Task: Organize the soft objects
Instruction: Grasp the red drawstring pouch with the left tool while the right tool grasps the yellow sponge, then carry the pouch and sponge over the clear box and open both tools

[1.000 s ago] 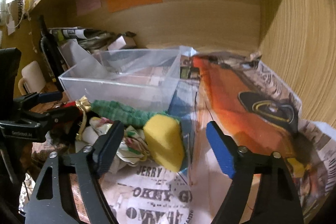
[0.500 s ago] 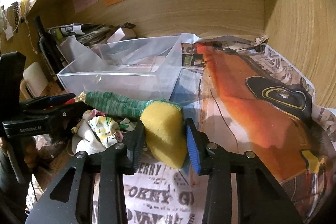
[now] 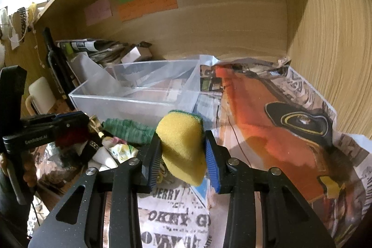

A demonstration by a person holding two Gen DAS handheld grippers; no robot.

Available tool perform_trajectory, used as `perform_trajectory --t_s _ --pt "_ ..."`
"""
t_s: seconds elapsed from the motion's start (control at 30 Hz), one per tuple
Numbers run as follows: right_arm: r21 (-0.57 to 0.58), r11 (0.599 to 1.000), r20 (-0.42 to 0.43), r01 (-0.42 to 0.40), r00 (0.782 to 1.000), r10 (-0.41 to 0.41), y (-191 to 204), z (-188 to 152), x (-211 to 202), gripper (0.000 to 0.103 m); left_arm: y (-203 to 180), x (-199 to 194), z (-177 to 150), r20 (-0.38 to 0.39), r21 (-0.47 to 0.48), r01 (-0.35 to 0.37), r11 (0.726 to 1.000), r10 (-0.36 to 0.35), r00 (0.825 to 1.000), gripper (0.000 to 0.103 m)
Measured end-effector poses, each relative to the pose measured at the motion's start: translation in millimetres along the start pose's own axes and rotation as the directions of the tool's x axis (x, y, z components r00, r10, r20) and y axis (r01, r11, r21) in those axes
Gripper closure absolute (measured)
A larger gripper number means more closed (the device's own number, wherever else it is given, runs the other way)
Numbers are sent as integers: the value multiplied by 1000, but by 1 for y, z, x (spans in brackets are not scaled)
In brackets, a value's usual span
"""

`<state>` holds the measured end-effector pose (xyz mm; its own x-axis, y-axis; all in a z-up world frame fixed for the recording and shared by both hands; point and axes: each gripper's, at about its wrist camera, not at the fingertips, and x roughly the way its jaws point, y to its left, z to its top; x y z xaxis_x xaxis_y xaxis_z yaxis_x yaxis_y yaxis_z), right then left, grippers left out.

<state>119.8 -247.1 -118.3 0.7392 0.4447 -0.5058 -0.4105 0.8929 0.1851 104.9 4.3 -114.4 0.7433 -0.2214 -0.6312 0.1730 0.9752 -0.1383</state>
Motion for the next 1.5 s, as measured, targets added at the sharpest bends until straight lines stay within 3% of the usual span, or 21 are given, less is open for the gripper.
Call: perform_trajectory --t_s 0.03,0.27,0.33,0.4,0.47,0.63,0.73,0.8,0.87,1.17,1.5 --pt "-1 1000 4 2 1000 -2 1 0 -1 71 0 -1 -1 -4 0 5 1000 -5 1000 95" --pt "-13 1000 24 4 1000 -3 5 5 -6 71 2 -9 -3 -3 9 -4 1000 4 1000 94" --pt "-13 1000 22 2 1000 -2 7 5 -7 71 3 -11 -3 -4 5 -9 1000 9 1000 83" --pt "-12 1000 20 -2 1000 3 8 5 -6 71 4 -11 -3 2 6 -33 999 33 999 56" --pt "-16 1000 19 -5 1000 5 9 4 -7 71 4 -9 -5 -1 13 -41 999 41 999 50" --pt "-19 1000 14 -4 1000 4 10 4 -7 71 8 7 -12 -67 12 -38 999 39 997 50" --pt "-19 1000 14 -3 1000 3 11 4 -6 71 14 13 -13 -79 -15 -30 999 29 996 59" --pt "-19 1000 11 -3 1000 3 12 5 -6 71 18 11 -11 -70 -33 -12 999 10 998 79" --pt "-26 1000 13 -1 1000 1 14 6 -6 71 18 9 -10 -60 -31 -8 999 6 998 91" --pt "-73 997 91 -9 996 15 26 32 -13 71 14 -27 3 38 -19 -46 999 46 998 96" --pt "-123 990 149 -73 985 91 43 69 -3 71 21 -73 44 179 -44 -31 999 38 983 96"
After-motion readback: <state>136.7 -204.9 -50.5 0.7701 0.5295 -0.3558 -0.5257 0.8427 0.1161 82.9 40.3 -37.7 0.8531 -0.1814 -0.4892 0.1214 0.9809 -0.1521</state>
